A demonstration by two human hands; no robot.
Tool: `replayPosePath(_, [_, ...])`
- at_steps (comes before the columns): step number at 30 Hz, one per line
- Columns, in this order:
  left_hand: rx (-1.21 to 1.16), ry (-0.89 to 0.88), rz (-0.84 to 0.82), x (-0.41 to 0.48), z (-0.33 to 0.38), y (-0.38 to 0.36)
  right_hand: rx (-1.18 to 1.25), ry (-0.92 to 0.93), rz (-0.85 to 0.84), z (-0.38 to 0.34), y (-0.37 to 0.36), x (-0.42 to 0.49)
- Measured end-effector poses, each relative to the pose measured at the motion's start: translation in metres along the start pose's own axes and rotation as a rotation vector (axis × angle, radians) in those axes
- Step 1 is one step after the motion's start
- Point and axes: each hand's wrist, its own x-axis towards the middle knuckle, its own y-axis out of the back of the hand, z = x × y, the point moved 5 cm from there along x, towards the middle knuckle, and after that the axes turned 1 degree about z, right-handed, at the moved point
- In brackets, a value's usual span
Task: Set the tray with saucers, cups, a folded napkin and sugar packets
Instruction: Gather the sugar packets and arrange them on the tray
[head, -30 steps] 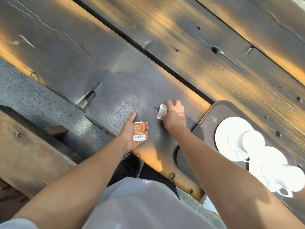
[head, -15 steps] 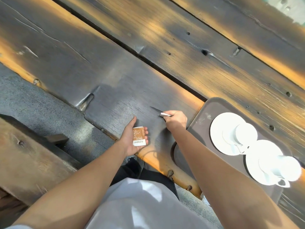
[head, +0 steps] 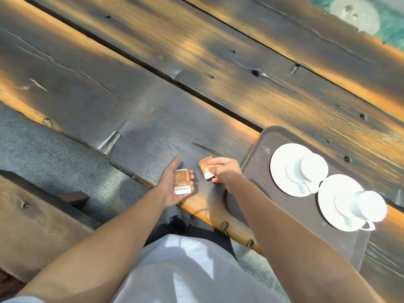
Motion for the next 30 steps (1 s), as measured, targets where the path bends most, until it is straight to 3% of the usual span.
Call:
replayPosePath(6, [0.042, -0.029, 0.012, -0.004, 0.003, 0.005, 0.145, 0.058, -0.111, -0.001, -0.003, -0.016])
replayPosePath(17, [0.064, -0.057, -0.077, -0.022, 0.002, 0.007, 0.171, 0.086, -0.060, 0.006, -0.002, -0.034])
replayPosePath(30, [-0.013, -0.085, -0.143, -0.031, 0.000, 0.015, 0.397, -0.068, -0.228, 0.019, -0.021, -0.062])
